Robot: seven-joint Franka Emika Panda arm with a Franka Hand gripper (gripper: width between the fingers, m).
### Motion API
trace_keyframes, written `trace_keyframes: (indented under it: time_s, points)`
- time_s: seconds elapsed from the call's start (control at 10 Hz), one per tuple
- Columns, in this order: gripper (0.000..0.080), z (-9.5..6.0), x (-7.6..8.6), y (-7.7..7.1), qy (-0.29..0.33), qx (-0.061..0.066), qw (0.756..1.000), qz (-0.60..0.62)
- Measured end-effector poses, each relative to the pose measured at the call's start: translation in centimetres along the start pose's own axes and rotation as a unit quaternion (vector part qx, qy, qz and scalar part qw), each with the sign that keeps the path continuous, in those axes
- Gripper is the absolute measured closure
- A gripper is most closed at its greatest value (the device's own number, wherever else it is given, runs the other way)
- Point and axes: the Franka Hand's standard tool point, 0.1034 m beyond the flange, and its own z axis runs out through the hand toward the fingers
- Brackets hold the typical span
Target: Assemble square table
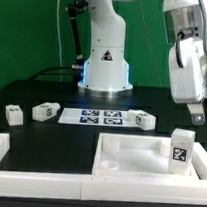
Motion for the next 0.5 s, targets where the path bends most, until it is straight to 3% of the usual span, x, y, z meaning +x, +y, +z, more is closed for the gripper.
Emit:
trace_keyframes:
  time_s: [0.2,0.5]
  points:
    - [0.0151,-0.81,0.68,1.63,0.006,-0.012,0.997,-0.074]
    - [0.0151,-0.69,0.77,1.59,0.006,-0.013,0.982,-0.186]
